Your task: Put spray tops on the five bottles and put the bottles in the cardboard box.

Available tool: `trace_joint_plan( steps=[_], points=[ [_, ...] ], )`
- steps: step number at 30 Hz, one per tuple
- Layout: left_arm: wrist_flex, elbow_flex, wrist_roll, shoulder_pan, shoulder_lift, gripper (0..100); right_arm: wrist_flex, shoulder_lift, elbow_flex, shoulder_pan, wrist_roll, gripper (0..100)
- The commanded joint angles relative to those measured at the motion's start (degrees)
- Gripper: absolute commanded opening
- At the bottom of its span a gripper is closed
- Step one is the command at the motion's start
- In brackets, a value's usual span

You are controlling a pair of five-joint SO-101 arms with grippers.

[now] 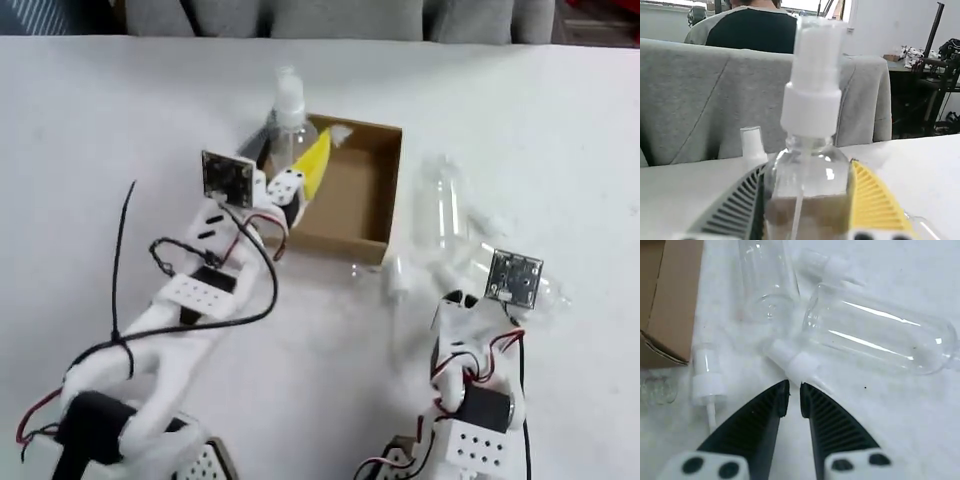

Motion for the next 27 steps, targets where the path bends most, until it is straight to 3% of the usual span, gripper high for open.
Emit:
trace_joint_plan(
  steps=[1,27],
  points=[
    [-6.68,-3.78,0.18,-0.57,2.86,2,0.31,-0.22,0.53,0.75,0.70,1.5],
    [-28.40,-8.62,0.18,-3.82,26.07,2,0.31,-0.22,0.53,0.84,0.70,1.5]
  ],
)
